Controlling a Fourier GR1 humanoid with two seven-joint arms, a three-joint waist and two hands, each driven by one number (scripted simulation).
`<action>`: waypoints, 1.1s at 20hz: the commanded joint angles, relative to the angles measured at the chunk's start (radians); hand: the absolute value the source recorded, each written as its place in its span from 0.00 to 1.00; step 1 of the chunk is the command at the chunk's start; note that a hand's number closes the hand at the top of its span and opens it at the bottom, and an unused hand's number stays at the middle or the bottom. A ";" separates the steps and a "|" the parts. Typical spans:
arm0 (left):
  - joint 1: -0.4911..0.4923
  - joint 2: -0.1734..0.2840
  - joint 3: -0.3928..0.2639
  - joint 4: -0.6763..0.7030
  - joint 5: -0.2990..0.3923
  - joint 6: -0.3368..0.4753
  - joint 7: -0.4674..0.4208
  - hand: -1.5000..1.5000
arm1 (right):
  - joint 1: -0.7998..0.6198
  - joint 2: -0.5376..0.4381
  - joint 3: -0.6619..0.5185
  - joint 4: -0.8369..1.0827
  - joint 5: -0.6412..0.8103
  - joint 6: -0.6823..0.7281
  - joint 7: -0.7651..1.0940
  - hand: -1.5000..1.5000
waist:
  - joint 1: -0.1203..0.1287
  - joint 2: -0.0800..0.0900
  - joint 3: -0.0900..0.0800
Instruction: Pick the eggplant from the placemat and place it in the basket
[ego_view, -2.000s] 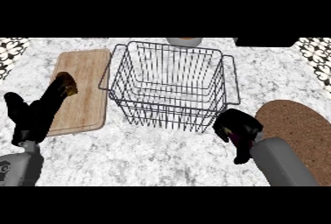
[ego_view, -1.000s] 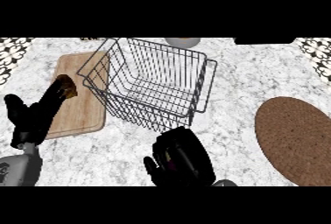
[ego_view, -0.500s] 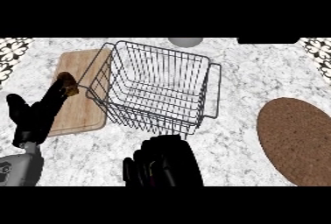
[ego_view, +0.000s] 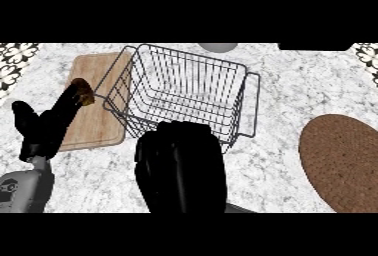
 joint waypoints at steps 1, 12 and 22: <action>0.005 -0.011 -0.021 -0.018 0.002 -0.014 0.007 0.50 | -0.182 0.006 -0.065 0.054 0.038 0.072 0.264 1.00 | 0.024 0.005 0.002; -0.010 -0.023 -0.009 0.009 -0.003 0.001 -0.026 0.50 | -0.422 0.006 -0.106 0.232 -0.051 0.096 0.384 1.00 | 0.015 0.021 0.006; 0.004 -0.025 -0.005 -0.008 -0.005 0.010 -0.007 0.50 | -0.282 0.006 -0.199 0.360 0.093 -0.098 0.306 1.00 | -0.016 0.017 0.008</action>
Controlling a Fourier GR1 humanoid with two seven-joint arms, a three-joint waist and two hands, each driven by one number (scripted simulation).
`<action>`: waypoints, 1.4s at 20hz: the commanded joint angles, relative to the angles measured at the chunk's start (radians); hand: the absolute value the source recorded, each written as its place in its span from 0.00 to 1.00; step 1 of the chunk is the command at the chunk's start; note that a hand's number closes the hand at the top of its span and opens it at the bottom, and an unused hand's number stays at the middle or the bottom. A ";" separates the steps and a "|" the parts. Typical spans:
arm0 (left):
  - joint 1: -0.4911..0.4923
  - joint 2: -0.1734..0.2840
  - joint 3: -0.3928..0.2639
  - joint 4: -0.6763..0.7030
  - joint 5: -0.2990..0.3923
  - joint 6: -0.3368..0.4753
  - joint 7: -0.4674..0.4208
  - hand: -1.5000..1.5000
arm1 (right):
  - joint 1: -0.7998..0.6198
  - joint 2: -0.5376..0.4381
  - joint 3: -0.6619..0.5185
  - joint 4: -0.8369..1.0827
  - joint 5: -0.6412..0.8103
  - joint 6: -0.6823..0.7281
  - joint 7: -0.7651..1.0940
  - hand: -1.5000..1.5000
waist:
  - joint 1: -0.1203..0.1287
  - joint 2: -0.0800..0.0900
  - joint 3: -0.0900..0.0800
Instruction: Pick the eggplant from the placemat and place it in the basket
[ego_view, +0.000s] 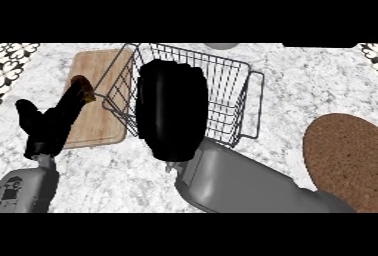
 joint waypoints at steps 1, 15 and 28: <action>0.016 -0.002 -0.004 -0.005 -0.014 0.008 -0.012 0.50 | 0.032 0.012 -0.095 0.046 0.091 -0.122 0.199 0.00 | -0.013 -0.001 0.001; -0.005 0.019 0.018 -0.019 0.007 -0.012 0.023 0.50 | 0.109 0.012 -0.169 0.046 0.016 -0.330 0.038 0.00 | -0.017 -0.001 0.002; 0.052 0.053 0.076 -0.029 0.040 -0.028 0.012 0.50 | 0.562 -0.107 -0.400 -0.557 -0.176 -0.281 -0.100 0.00 | -0.050 -0.007 0.003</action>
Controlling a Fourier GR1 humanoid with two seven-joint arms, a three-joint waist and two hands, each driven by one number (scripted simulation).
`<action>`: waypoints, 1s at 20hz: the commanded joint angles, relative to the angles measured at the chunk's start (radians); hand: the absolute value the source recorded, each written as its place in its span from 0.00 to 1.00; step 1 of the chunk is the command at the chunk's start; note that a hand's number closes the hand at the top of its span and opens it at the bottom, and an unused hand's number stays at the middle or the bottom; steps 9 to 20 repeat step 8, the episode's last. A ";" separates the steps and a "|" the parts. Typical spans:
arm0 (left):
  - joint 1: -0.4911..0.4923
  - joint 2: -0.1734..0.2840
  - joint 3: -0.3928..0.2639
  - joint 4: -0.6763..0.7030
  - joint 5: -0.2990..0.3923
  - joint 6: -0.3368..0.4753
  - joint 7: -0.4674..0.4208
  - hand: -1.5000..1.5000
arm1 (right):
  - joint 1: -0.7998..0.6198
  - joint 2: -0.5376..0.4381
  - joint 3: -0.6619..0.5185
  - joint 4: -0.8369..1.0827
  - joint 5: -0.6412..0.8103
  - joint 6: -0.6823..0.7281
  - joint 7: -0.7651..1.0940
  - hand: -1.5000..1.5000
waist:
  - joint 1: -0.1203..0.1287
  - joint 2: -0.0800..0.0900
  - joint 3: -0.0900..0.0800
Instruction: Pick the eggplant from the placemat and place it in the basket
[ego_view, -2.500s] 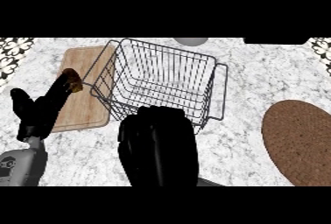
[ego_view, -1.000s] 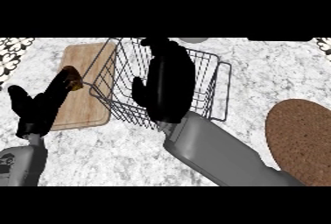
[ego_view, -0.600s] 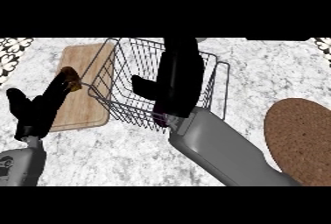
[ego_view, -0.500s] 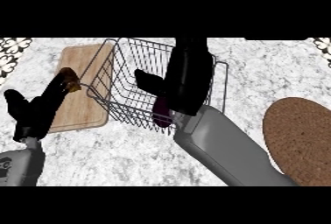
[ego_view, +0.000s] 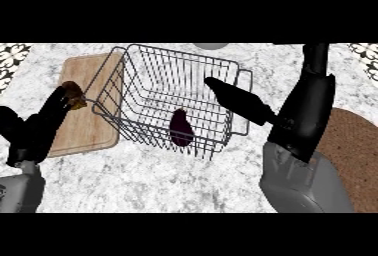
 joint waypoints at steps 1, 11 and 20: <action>0.019 -0.009 -0.010 -0.003 -0.009 -0.002 -0.005 0.50 | 0.181 -0.051 -0.011 -0.257 -0.098 0.096 0.059 0.00 | 0.002 0.002 -0.001; 0.011 -0.027 -0.015 -0.010 -0.016 0.016 -0.013 0.50 | 0.517 -0.320 -0.143 -0.573 -0.491 0.213 -0.067 0.00 | -0.001 0.007 0.001; 0.011 -0.027 -0.015 -0.010 -0.016 0.016 -0.013 0.50 | 0.517 -0.320 -0.143 -0.573 -0.491 0.213 -0.067 0.00 | -0.001 0.007 0.001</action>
